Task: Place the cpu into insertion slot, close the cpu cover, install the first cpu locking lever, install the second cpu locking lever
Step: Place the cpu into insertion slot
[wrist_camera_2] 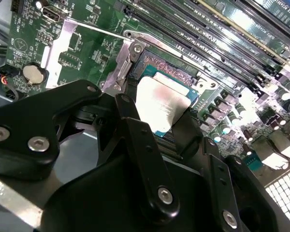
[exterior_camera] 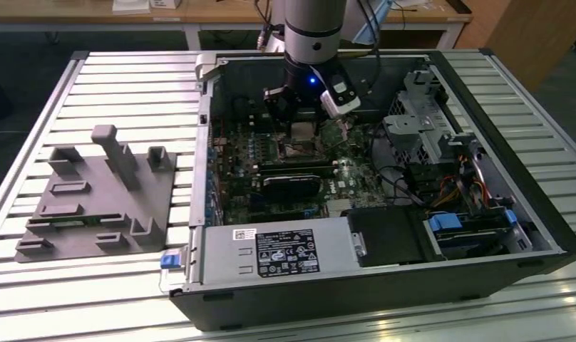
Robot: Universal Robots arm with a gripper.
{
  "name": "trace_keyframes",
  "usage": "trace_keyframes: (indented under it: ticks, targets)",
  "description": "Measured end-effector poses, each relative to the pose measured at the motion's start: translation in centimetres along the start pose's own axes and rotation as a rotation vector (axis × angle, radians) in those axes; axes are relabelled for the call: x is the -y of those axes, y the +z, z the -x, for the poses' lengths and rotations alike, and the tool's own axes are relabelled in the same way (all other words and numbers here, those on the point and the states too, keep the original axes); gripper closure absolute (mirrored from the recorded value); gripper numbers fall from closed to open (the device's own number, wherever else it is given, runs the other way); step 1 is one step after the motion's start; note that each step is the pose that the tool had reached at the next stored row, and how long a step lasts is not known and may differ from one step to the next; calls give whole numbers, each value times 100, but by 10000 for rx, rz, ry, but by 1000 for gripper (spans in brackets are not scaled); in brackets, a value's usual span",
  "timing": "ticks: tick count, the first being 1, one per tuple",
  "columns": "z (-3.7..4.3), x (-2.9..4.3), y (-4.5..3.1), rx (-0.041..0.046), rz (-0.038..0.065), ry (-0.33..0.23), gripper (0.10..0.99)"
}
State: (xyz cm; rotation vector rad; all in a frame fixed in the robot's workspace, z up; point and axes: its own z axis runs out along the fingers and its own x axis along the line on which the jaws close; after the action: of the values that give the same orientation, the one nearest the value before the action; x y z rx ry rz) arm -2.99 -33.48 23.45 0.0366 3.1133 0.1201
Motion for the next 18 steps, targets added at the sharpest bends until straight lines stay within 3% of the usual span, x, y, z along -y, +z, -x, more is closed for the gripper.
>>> trace_keyframes:
  ticks: [6, 18]
  targets:
    - [0, 0, 2, 7, 1, 81, 545]
    - [0, 1, 14, 157, -47, 2007, 545]
